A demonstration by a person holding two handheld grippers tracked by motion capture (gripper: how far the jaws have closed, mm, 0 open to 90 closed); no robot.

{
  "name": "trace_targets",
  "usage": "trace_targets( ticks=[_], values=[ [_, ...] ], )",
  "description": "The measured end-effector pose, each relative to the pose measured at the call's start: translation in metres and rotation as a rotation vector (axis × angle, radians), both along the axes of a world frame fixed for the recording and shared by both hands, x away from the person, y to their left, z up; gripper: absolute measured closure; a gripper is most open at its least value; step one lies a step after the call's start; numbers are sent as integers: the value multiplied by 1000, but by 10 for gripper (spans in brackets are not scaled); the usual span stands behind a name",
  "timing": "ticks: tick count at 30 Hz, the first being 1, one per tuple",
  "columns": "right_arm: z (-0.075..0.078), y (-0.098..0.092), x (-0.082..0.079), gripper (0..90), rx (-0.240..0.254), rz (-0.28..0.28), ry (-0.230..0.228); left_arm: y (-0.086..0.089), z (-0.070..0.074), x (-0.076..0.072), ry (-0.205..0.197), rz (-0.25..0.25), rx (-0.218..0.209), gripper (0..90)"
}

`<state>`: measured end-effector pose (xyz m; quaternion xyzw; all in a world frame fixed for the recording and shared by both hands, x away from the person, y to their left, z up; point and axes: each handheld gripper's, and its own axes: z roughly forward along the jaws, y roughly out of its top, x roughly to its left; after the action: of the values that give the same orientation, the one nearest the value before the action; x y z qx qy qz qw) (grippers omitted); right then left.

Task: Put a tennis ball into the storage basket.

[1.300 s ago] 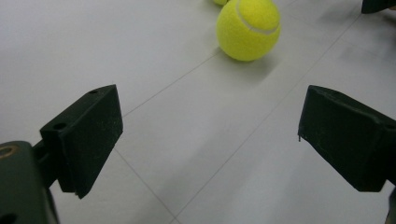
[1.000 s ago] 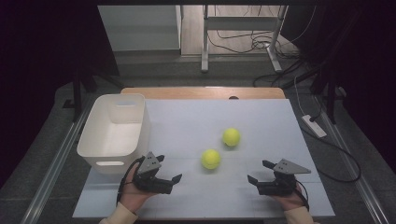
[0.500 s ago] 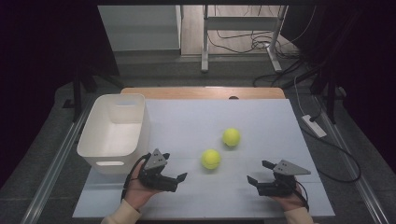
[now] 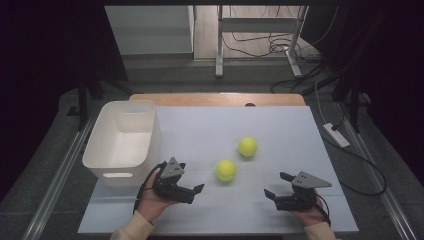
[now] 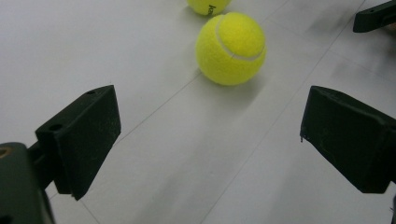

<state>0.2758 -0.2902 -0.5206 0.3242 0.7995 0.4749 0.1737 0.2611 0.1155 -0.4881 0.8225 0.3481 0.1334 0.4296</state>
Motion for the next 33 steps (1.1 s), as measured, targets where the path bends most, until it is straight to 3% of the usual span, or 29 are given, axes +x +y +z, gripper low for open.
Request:
trace_targets(
  ticks=[22, 33],
  values=[
    [0, -1, 0, 120, -3, -5, -6, -25, 15, 14, -27, -45, 9, 51],
    [0, 0, 0, 120, -3, -3, -5, -36, 17, 22, -14, -60, 13, 50]
  ],
)
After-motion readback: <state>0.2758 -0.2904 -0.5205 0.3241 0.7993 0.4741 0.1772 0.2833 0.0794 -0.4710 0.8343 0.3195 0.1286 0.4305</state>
